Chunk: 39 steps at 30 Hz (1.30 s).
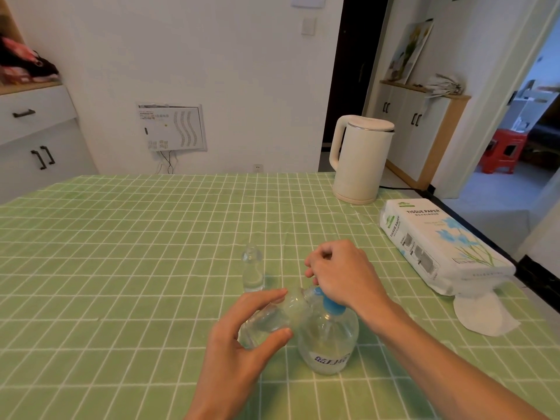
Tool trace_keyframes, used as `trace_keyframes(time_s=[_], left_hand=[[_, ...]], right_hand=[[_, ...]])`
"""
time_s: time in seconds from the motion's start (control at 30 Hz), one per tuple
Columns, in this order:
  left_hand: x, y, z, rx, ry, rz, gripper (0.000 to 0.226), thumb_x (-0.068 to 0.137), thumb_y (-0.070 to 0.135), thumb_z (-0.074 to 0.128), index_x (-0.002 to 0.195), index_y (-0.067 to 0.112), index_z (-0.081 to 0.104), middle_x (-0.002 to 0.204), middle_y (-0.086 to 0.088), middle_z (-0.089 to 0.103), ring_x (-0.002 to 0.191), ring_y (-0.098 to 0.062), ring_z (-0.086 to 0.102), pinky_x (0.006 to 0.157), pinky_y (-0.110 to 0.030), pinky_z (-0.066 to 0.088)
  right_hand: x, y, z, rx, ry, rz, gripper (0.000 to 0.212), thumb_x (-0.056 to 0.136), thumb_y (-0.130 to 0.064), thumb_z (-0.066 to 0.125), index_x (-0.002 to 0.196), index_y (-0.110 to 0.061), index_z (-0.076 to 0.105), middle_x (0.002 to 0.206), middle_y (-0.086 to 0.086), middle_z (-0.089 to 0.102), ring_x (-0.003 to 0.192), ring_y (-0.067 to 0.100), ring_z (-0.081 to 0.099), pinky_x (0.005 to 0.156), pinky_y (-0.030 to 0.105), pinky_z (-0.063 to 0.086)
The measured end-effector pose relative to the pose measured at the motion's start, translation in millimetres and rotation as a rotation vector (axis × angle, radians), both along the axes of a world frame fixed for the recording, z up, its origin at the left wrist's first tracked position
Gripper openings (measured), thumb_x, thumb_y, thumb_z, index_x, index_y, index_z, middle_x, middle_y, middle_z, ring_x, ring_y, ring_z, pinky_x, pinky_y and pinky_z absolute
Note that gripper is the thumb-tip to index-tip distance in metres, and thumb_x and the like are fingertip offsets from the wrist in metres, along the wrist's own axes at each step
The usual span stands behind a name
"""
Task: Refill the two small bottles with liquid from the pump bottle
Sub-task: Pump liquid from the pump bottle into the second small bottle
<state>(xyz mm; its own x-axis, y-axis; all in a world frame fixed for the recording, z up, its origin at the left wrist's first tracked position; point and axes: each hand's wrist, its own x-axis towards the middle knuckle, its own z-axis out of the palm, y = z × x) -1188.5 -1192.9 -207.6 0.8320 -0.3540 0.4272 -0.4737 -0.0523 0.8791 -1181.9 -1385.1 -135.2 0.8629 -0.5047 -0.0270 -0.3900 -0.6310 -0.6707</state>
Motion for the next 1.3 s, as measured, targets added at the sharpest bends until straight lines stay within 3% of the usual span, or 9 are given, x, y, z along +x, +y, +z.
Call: trace_keyframes(time_s=[0.37, 0.53, 0.63, 0.8, 0.97, 1.3], left_hand=[[-1, 2, 3, -0.013, 0.012, -0.007, 0.06, 0.079, 0.002, 0.089, 0.118, 0.045, 0.074, 0.119, 0.012, 0.078, 0.116, -0.007, 0.07, 0.095, -0.006, 0.046], [-2, 2, 8, -0.043, 0.002, -0.005, 0.051, 0.077, 0.018, 0.083, 0.118, 0.045, 0.074, 0.118, 0.012, 0.077, 0.115, -0.009, 0.07, 0.096, -0.007, 0.047], [-2, 2, 7, -0.039, 0.004, -0.011, 0.051, 0.078, 0.017, 0.084, 0.119, 0.045, 0.074, 0.119, 0.013, 0.077, 0.117, -0.009, 0.07, 0.096, -0.007, 0.046], [-1, 2, 2, -0.001, 0.018, -0.003, 0.062, 0.079, 0.0, 0.088, 0.118, 0.045, 0.074, 0.12, 0.015, 0.077, 0.119, -0.007, 0.069, 0.097, -0.006, 0.045], [0, 1, 2, 0.004, 0.013, 0.009, 0.062, 0.078, 0.0, 0.088, 0.118, 0.045, 0.074, 0.12, 0.015, 0.077, 0.118, -0.007, 0.069, 0.096, -0.006, 0.045], [-2, 2, 5, -0.024, 0.016, 0.001, 0.059, 0.079, 0.004, 0.09, 0.117, 0.045, 0.074, 0.119, 0.013, 0.077, 0.117, -0.007, 0.07, 0.096, -0.007, 0.046]], right_hand=[[0, 0, 11, -0.045, -0.011, 0.002, 0.029, 0.102, -0.031, 0.058, 0.092, -0.013, 0.078, 0.088, 0.005, 0.083, 0.086, 0.032, 0.081, 0.084, 0.054, 0.067], [1, 0, 13, -0.052, -0.016, 0.006, 0.027, 0.103, -0.032, 0.059, 0.092, -0.016, 0.078, 0.085, 0.001, 0.083, 0.085, 0.027, 0.081, 0.084, 0.052, 0.068], [2, 0, 8, -0.015, -0.036, -0.019, 0.029, 0.104, -0.028, 0.057, 0.097, -0.01, 0.079, 0.09, 0.008, 0.084, 0.09, 0.033, 0.081, 0.085, 0.056, 0.068], [0, 0, -2, 0.006, -0.022, -0.013, 0.03, 0.105, -0.024, 0.055, 0.093, -0.012, 0.08, 0.088, 0.004, 0.083, 0.088, 0.031, 0.081, 0.087, 0.055, 0.067], [-1, 1, 0, 0.0, -0.034, -0.018, 0.032, 0.106, -0.024, 0.054, 0.099, -0.007, 0.08, 0.095, 0.013, 0.084, 0.092, 0.036, 0.081, 0.088, 0.057, 0.067], [1, 0, 12, -0.03, -0.034, 0.014, 0.028, 0.103, -0.03, 0.057, 0.089, -0.016, 0.078, 0.083, 0.003, 0.082, 0.086, 0.028, 0.08, 0.085, 0.053, 0.067]])
